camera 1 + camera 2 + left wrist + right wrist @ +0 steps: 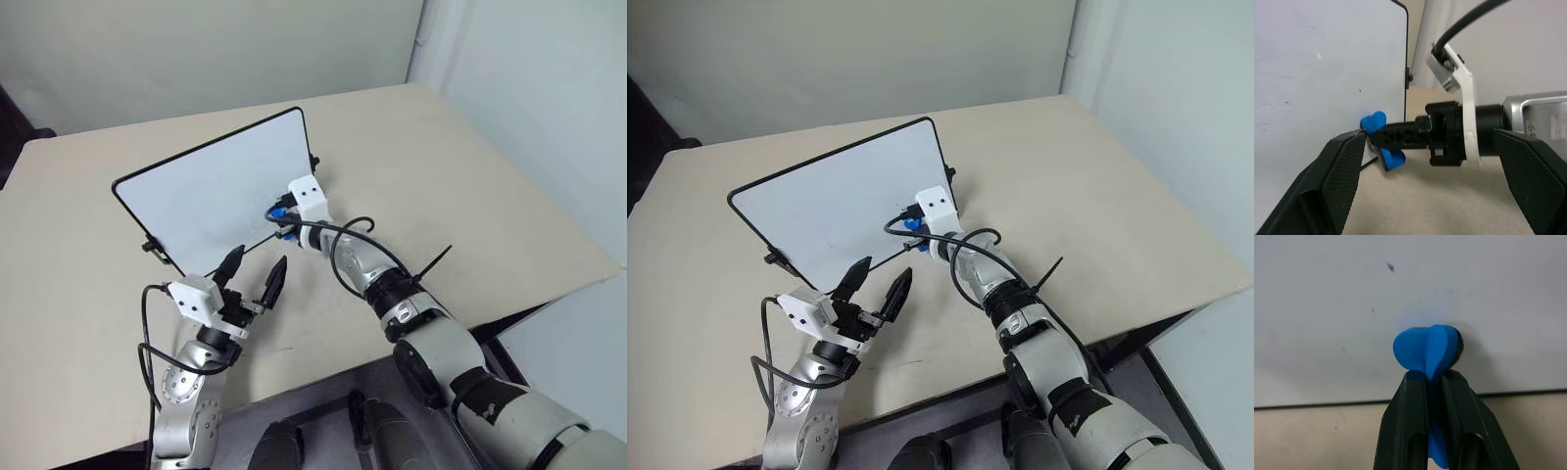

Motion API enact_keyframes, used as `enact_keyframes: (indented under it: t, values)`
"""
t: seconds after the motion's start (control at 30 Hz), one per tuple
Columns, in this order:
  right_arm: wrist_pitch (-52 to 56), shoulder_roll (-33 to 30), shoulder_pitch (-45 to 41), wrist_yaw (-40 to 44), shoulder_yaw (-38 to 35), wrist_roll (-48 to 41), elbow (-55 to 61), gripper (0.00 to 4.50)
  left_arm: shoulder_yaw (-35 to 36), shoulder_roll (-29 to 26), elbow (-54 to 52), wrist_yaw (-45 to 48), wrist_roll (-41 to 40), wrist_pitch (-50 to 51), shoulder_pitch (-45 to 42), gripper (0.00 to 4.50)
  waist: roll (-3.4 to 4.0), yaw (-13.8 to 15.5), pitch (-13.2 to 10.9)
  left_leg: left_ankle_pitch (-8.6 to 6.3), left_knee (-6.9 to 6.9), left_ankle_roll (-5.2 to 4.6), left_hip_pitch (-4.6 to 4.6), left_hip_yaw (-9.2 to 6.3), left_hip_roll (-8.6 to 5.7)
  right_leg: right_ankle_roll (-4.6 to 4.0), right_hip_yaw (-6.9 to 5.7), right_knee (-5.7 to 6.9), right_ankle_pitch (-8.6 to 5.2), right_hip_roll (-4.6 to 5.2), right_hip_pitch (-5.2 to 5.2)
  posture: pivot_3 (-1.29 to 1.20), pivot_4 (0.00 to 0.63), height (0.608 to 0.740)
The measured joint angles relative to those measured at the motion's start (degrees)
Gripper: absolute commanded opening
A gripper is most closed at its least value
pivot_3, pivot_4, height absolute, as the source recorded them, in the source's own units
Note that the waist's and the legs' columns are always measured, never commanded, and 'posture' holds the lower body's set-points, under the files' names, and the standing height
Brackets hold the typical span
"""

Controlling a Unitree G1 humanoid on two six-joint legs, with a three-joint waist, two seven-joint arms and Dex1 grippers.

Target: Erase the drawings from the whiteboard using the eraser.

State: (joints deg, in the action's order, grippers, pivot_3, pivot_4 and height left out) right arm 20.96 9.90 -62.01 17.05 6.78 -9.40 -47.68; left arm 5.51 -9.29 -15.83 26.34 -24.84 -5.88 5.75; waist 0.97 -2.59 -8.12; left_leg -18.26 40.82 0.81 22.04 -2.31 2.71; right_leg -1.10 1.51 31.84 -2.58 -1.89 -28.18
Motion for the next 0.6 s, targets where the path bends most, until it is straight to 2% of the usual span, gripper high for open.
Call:
enact_keyframes:
  t: [0.3, 0.6]
  values:
    - [2.51, 1.08, -3.81, 0.94, -3.11, -2.24, 10.13, 0.13, 0.02, 0.02, 0.03, 0.01, -0.03, 0.0, -0.47, 4.5, 0.0, 0.3, 0.0, 0.0, 0.0, -0.02, -0.01, -0.01, 0.0, 0.0, 0.0, -0.01, -0.01, -0.02, 0.02, 0.0, 0.15, 0.737]
    - [2.58, 0.57, -1.84, 2.08, 0.42, 0.73, 6.75, 0.13, 0.08, 0.01, 0.18, 0.11, -0.04, 0.0, -0.96, 4.5, -0.01, 0.27, 0.01, -0.12, 0.02, -0.01, -0.13, 0.05, 0.0, 0.0, 0.04, 0.03, -0.06, 0.0, 0.08, 0.0, 0.15, 0.737]
